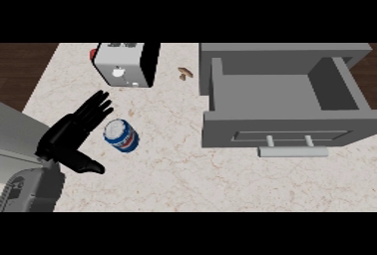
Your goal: Pick up the can, place it into the drawer and close the drawer
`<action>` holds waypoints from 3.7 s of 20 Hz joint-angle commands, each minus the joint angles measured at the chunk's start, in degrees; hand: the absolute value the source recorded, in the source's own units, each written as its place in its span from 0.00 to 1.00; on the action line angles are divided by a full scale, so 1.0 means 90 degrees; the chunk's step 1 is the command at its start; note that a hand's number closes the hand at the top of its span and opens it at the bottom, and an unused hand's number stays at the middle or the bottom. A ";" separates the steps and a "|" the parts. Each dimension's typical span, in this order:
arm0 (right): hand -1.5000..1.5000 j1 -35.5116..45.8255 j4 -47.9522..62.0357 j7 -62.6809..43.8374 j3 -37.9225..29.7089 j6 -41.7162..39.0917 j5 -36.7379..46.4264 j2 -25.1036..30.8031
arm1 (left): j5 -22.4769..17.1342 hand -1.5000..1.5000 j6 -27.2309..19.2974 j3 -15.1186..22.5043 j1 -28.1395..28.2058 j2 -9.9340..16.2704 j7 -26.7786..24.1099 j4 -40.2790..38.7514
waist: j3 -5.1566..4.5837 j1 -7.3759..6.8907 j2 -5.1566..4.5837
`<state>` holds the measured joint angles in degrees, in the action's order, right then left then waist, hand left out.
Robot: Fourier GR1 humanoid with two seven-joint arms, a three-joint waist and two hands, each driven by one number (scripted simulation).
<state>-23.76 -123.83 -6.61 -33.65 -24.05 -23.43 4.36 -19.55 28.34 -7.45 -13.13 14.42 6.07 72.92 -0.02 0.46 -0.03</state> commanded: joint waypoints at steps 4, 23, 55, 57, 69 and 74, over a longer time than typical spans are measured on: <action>0.00 0.0084 -0.0120 -0.0322 -0.0348 -0.0105 -0.0332 0.0114 | 0.0914 0.00 -0.0032 -0.0093 -0.0341 -0.0050 -0.1402 -0.1688 | -0.0002 0.0022 -0.0006; 0.00 0.0063 -0.0313 -0.0622 -0.0848 -0.0469 -0.0836 -0.0014 | 0.1927 0.00 0.0467 -0.0469 -0.1993 0.0632 -0.3852 -0.6045 | -0.0018 0.0162 -0.0064; 0.00 -0.0257 -0.0846 -0.1326 -0.1270 -0.0490 -0.1635 -0.0086 | 0.1269 1.00 0.0551 -0.0850 -0.2555 -0.0661 -0.3663 -0.5675 | 0.0002 -0.0036 0.0037; 0.00 -0.0420 -0.0690 -0.0848 -0.1033 -0.0620 -0.1125 -0.0477 | 0.1033 1.00 -0.0346 -0.1219 -0.2355 -0.0737 -0.3879 -0.5650 | 0.0011 -0.0068 0.0057; 0.00 -0.0438 -0.0688 -0.0738 -0.1013 -0.0648 -0.0950 -0.0483 | 0.0559 1.00 -0.2750 -0.0391 -0.2060 -0.1592 -0.2618 -0.2479 | 0.0017 -0.0150 0.0103; 0.00 -0.0465 -0.0892 -0.0989 -0.1185 -0.0679 -0.1379 -0.0400 | 0.0475 1.00 -0.3524 -0.0118 -0.2012 -0.1599 -0.1279 -0.0886 | 0.0007 -0.0062 0.0055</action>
<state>-26.57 -130.28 -14.27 -43.04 -29.43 -32.69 0.26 -14.77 2.00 -10.64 -30.75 0.42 -12.15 56.10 0.10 -0.76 0.66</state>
